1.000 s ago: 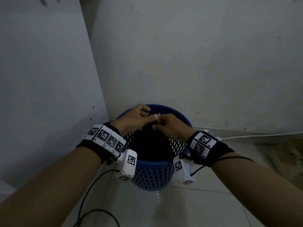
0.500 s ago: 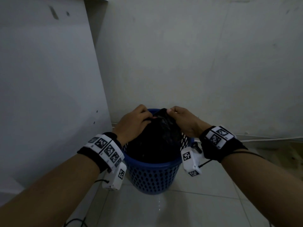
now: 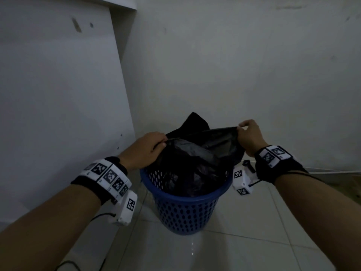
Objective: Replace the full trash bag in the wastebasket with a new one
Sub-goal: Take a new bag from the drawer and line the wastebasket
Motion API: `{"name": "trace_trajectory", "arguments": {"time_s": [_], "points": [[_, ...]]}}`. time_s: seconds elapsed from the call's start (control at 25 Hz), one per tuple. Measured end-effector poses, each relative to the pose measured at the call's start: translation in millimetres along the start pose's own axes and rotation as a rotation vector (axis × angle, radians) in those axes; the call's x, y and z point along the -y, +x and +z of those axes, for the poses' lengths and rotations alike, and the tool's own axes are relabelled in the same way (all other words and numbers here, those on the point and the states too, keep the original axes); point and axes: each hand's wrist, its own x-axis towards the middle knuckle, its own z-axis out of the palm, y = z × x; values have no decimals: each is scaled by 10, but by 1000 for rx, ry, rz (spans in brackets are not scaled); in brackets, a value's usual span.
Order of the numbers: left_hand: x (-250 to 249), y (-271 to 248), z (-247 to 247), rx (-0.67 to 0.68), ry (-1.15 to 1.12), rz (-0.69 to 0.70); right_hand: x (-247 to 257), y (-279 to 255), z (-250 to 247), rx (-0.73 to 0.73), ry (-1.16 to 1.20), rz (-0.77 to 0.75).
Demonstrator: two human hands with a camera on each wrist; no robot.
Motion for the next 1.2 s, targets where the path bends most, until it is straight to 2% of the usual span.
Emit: {"name": "trace_trajectory", "arguments": {"time_s": [0.08, 0.2, 0.28, 0.32, 0.36, 0.44, 0.48, 0.52, 0.6, 0.68, 0.8, 0.88, 0.96, 1.04, 1.08, 1.2], "points": [[12, -28, 20, -69, -175, -60, 3, -33, 10, 45, 69, 18], [-151, 73, -16, -236, -719, -272, 90, -61, 73, 151, 107, 24], [-283, 120, -71, -301, -949, -343, 147, -84, 104, 249, 122, 37], [-302, 125, -96, -301, -916, -324, 155, -82, 116, 282, 119, 30], [-279, 116, -103, -267, -775, -267, 145, -82, 113, 281, 117, 13], [-198, 42, -77, -71, -373, -119, 140, -86, 49, 197, 104, -1], [-138, -10, -51, 39, -208, -98, 129, -76, -5, 152, 86, 8], [-71, -55, -43, 93, -94, -98, 112, -56, -70, 119, 56, 18], [56, -110, -71, 103, 85, -126, 41, -18, -204, 108, -36, 44], [131, -145, -174, 175, 165, -198, -26, -17, -301, 144, -126, 56], [180, -226, -336, 400, 155, -294, -111, -74, -345, 212, -141, 132], [125, -319, -345, 493, 216, -242, -197, -146, -326, 323, -199, 221], [26, -425, -200, 462, 254, -74, -308, -220, -272, 465, -345, 246], [-152, -535, 16, 355, 99, 107, -368, -281, -217, 533, -465, 164], [-241, -576, 126, 328, 83, 154, -364, -308, -206, 559, -515, 106], [-410, -674, 442, 231, 358, 366, -308, -391, -240, 601, -651, -45]]}}
